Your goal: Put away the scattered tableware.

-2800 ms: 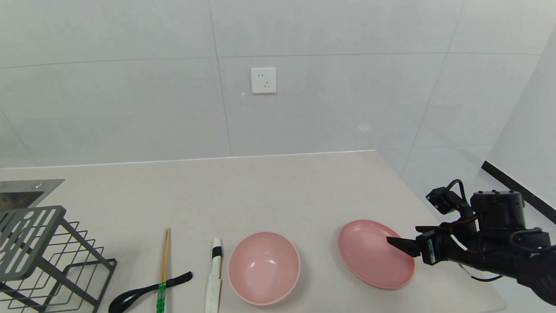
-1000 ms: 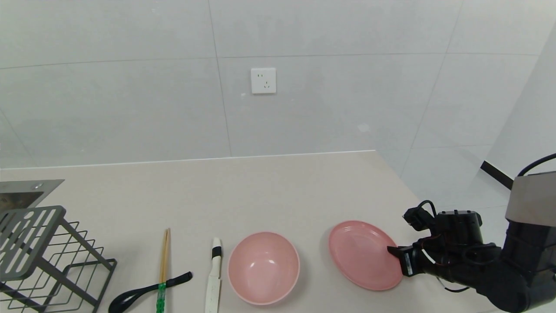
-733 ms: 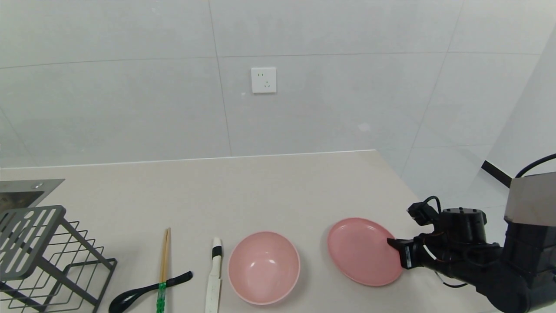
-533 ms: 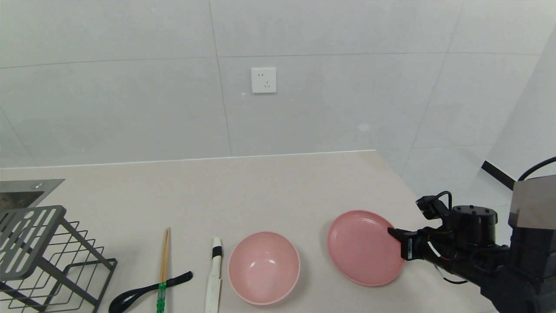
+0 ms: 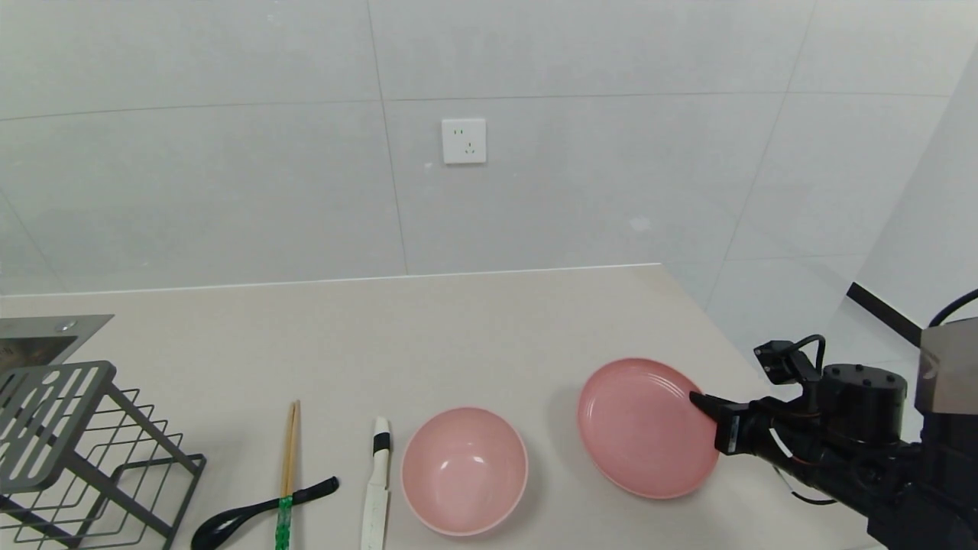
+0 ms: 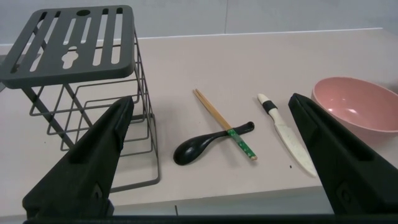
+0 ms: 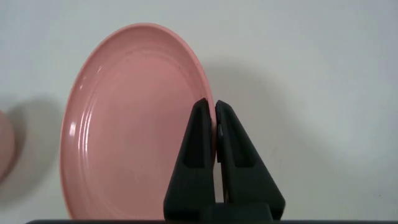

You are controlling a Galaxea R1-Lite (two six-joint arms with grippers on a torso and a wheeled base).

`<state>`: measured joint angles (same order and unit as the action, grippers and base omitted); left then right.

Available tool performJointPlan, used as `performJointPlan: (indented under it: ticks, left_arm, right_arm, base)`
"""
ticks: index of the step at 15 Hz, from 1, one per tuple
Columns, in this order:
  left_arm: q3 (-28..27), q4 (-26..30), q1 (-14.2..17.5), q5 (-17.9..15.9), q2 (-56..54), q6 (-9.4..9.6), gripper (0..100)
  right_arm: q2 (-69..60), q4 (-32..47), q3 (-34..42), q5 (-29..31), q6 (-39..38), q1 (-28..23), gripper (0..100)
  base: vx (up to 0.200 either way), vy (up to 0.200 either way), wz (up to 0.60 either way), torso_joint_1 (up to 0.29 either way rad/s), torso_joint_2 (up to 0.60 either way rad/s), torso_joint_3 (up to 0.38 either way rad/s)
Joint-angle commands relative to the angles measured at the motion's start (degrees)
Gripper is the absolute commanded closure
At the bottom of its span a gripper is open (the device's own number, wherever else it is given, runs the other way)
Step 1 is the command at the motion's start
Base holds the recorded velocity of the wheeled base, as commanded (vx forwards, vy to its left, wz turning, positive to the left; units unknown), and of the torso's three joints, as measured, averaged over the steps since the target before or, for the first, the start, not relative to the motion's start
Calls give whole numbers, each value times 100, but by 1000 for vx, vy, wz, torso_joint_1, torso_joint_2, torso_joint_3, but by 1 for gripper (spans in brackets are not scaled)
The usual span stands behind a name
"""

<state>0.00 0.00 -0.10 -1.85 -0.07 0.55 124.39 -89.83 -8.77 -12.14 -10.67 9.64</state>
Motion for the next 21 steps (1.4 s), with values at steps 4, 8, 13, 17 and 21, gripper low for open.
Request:
performJointPlan:
  ticks: [4,8,13,17,21]
  left_arm:
    - [0,0,1,-8,7,24,0]
    - [0,0,1,-26,7,51,0]
    - [0,-1002,1,-456,7,349,0]
    - [-343,-1380,-8,-685,7,-195,0]
    - [-1318,18,-113,-1696,464,-688,0]
  right_arm:
    - [-2007,-17,806,-7,-50,-50,100]
    - [-2666,-17,841,-7,3,-85,100]
    - [-2886,-17,841,1,21,-94,100]
    - [-2877,-17,841,1,21,-85,100]
    - [-2868,-17,850,1,21,-77,100]
  base:
    - [0,0,0,0,0,0]
    - [0,0,0,0,0,0]
    - [0,0,0,0,0,0]
    - [0,0,0,0,0,0]
    - [0,0,0,0,0,0]
